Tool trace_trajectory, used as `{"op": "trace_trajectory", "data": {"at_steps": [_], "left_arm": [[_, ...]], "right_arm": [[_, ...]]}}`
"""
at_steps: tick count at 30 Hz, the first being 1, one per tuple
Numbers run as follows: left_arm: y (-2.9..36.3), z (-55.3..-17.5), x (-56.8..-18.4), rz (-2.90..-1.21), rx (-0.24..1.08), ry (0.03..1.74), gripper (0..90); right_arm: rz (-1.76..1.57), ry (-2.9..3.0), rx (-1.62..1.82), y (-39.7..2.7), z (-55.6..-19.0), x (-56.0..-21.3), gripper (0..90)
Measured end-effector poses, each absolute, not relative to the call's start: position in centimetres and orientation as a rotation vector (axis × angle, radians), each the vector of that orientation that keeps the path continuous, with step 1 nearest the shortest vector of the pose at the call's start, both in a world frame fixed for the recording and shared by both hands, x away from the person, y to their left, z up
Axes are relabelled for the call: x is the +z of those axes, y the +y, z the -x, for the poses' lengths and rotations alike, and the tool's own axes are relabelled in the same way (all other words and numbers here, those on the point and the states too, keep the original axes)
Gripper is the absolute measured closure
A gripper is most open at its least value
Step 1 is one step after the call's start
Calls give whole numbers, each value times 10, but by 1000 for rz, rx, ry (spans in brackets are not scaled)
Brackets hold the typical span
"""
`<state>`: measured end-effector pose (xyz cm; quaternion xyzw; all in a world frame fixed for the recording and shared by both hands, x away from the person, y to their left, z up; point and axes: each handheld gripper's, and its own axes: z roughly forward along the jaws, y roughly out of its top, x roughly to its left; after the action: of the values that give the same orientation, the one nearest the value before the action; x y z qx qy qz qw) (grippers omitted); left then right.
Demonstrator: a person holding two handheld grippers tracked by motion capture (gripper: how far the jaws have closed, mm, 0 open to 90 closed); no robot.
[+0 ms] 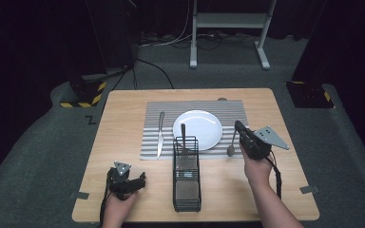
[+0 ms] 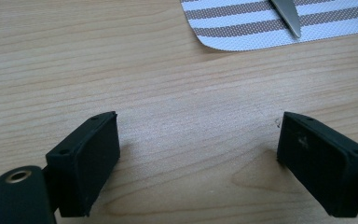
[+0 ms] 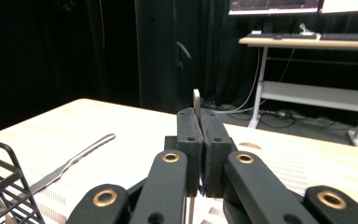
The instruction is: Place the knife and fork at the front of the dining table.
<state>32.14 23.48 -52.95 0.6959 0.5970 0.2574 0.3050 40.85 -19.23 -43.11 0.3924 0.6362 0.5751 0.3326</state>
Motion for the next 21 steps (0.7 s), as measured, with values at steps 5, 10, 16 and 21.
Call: {"op": "trace_trajectory", "data": {"at_steps": [5,10,16,21], "left_arm": [[235,-321,-529,-1842,682,1581,130],[235,-321,-529,-1843,681,1581,131],[235,-321,-529,-1842,681,1581,130],[235,-322,-529,-1843,680,1578,130]], "right_arm": [[-1032,1685,1472,-186,-415,-437,884],[-1062,1680,1469,-183,-424,-440,883],[-1100,1685,1458,-180,-441,-442,881],[-1137,1689,1457,-177,-457,-445,880]]}}
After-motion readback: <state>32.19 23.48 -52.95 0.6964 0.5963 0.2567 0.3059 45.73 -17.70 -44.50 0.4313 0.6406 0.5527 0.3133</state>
